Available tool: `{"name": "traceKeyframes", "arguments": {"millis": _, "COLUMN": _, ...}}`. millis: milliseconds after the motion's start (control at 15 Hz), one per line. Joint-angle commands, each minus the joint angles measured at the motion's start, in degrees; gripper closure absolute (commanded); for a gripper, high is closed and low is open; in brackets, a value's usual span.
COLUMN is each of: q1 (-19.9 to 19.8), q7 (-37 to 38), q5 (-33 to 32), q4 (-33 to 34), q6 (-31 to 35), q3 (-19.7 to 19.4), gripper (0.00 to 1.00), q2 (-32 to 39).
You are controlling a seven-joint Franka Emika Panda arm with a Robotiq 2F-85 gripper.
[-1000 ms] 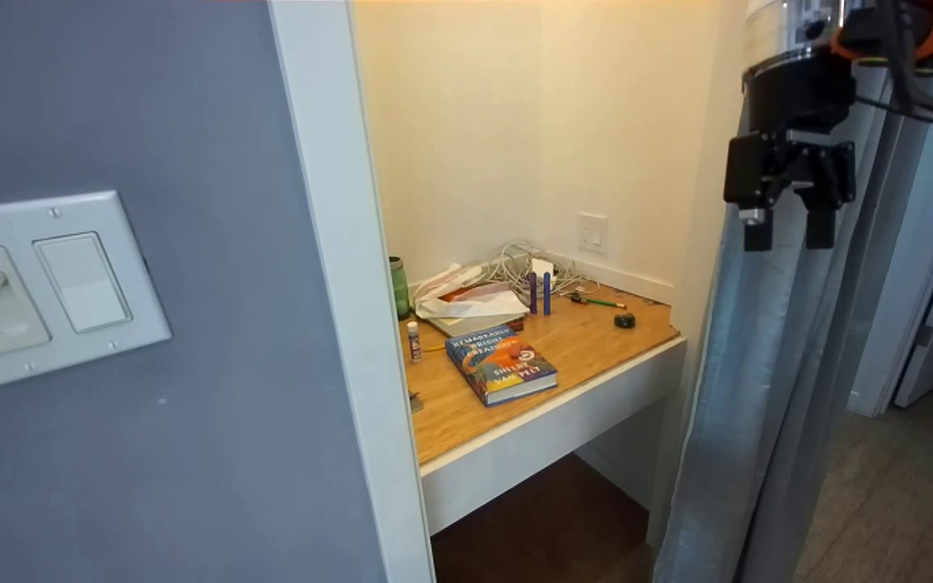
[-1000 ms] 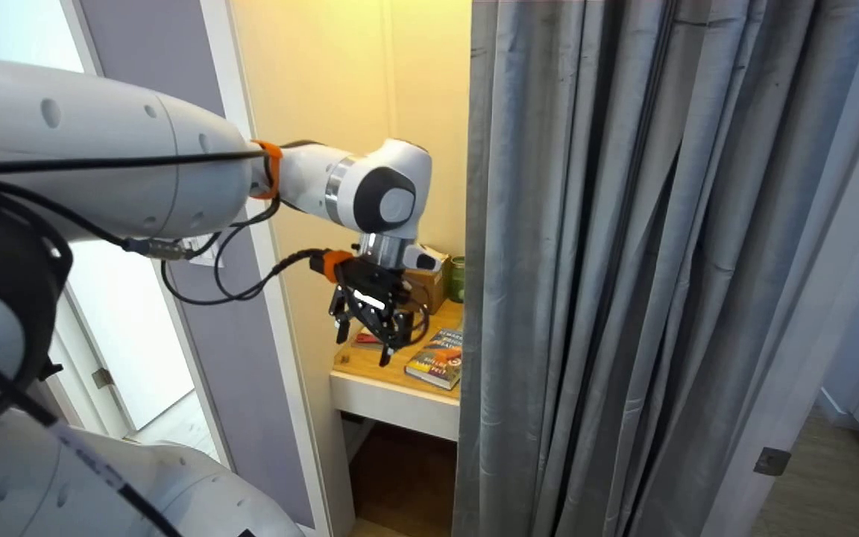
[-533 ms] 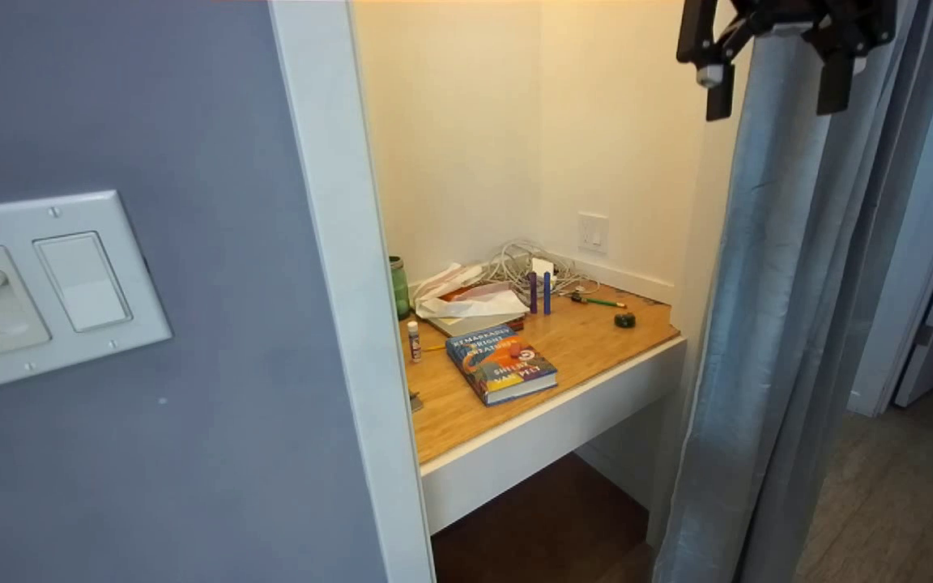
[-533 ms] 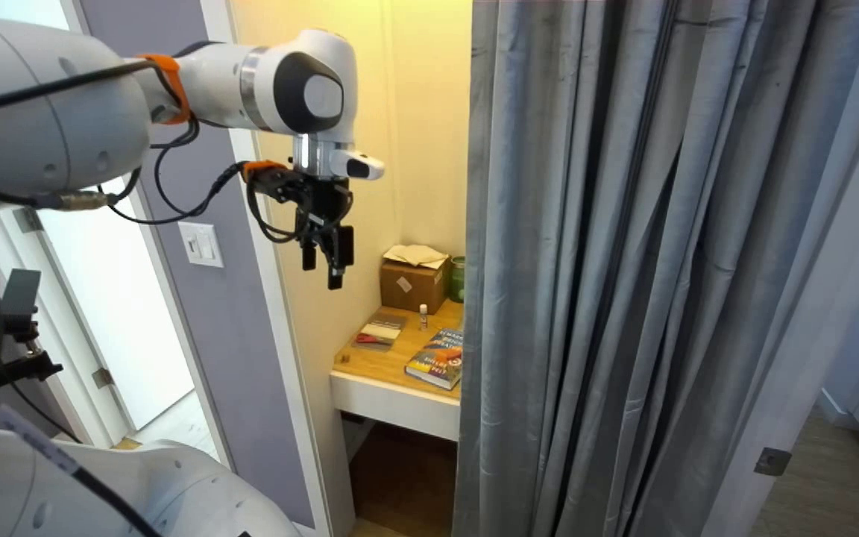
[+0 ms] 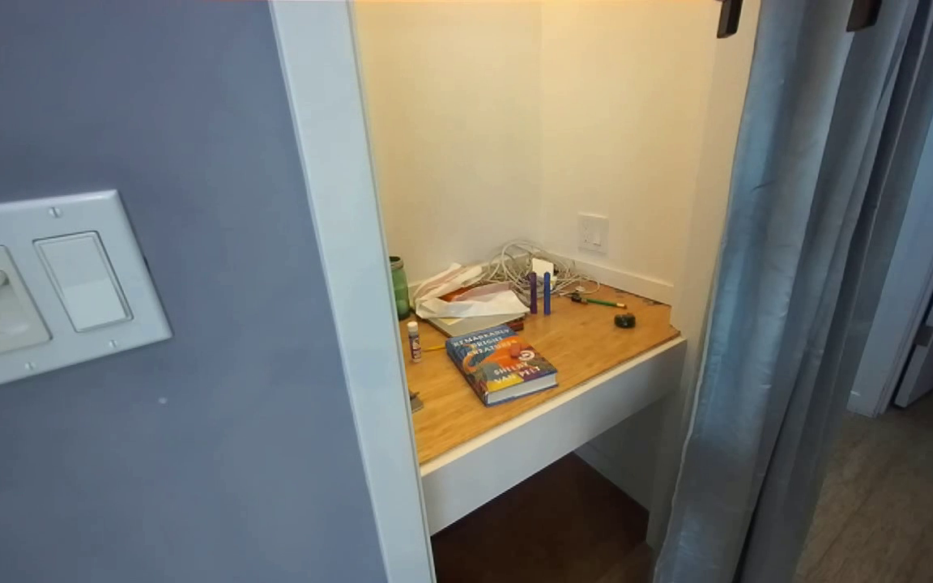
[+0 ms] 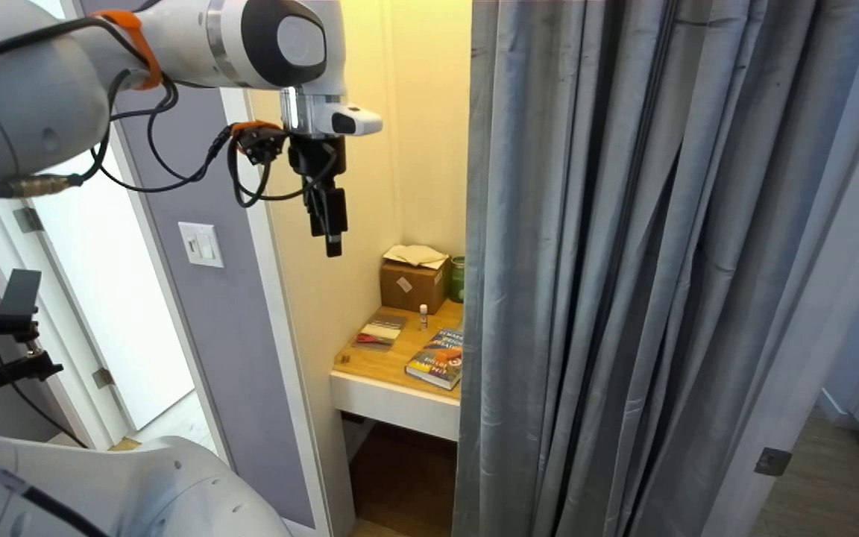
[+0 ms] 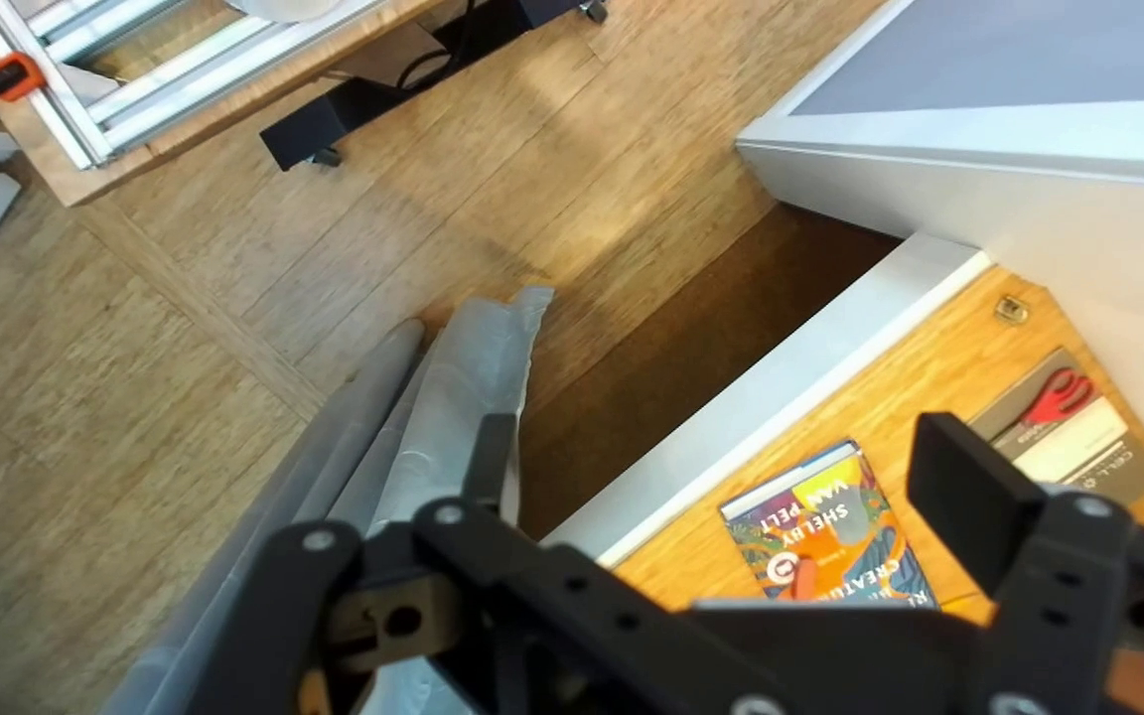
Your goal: Pull the closet curtain to the left
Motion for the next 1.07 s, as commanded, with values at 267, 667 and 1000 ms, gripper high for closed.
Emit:
{"name": "traceKeyframes", "arguments": {"millis": 267, "q1": -3.7, "q7": 8.7, "q5": -2.2, "q4": 3.5, "q6": 3.6, "q3": 2.7, "gripper": 0.00, "q2": 1.0}}
{"name": "traceKeyframes", "arguments": {"millis": 667, "q1": -6.4, "q7": 22.1, "q5": -11.7, "q4": 7.3, "q6": 8.0, "q3": 7.3, "gripper": 0.00, "q2": 2.8}}
{"name": "traceKeyframes", "arguments": {"millis": 1000, "q1": -7.6, "q7": 33.0, "q5": -23.3, "q4": 10.1, "q6": 8.8, "q3": 10.1, "gripper": 0.00, "q2": 5.7}}
